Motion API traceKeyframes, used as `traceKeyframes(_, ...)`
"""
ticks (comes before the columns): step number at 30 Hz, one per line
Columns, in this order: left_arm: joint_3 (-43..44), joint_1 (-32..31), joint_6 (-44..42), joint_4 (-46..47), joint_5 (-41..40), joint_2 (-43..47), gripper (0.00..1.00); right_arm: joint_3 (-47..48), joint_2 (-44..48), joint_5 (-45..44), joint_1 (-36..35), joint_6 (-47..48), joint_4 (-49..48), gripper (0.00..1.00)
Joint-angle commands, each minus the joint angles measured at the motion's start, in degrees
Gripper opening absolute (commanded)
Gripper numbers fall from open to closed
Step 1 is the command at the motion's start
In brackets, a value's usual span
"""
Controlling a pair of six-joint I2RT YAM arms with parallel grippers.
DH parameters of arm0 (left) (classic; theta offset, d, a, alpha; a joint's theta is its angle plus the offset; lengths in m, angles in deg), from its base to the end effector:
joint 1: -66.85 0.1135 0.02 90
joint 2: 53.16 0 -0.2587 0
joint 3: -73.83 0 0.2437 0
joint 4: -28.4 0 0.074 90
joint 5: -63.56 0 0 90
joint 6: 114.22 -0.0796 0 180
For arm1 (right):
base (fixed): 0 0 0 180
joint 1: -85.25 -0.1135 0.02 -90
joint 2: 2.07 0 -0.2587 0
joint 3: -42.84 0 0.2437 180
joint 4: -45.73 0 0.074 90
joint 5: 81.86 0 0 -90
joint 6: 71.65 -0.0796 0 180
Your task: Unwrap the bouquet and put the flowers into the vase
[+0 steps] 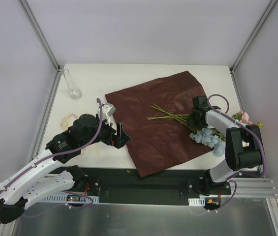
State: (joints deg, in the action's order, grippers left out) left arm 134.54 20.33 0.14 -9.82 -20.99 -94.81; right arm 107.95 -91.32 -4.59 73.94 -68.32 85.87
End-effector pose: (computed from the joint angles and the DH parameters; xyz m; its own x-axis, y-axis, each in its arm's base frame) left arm 0.1334 -0.1516 0.3147 -0.5291 -0.0387 -0.8477 0.6211 0.6629 -0.4180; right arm 0.3023 0.0426 0.1359 -0.1487 0.9633 -0.2234 0.8763 0.2330 0.4217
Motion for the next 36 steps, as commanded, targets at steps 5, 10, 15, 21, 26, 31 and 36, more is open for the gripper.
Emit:
traceKeyframes(5, 2.7, -0.2, -1.9, -1.3, -1.0, 0.3, 0.95, 0.6, 0.8, 1.0, 0.4, -2.1, 0.1, 0.13)
traceKeyframes(10, 2.8, -0.2, -1.6, -1.5, -0.4, 0.4, 0.95, 1.1, 5.0, -0.4, 0.2, -1.7, 3.0, 0.03)
traceKeyframes(15, 3.0, -0.2, -1.2, -1.4, 0.2, 1.6, 0.95, 0.8, 11.9, -1.5, 0.1, -1.5, 5.3, 0.01)
traceKeyframes(21, 3.9, -0.2, -0.2, -1.4, 2.0, 3.4, 0.96, 1.7, 20.4, -2.1, 0.0, 1.0, 8.4, 0.01)
traceKeyframes(26, 7.8, -0.2, 1.8, -2.8, 5.4, 3.8, 0.98, 5.8, 27.1, -6.5, -2.4, 9.1, 10.3, 0.01)
traceKeyframes(31, 14.4, -0.1, 2.6, -5.7, 8.7, 1.8, 0.99, 12.9, 28.7, -11.3, -8.0, 32.7, 9.3, 0.01)
traceKeyframes(36, 20.0, 0.1, 3.1, -7.2, 10.0, -3.2, 0.99, 11.0, 34.5, -12.5, -15.1, 52.5, -2.0, 0.0)
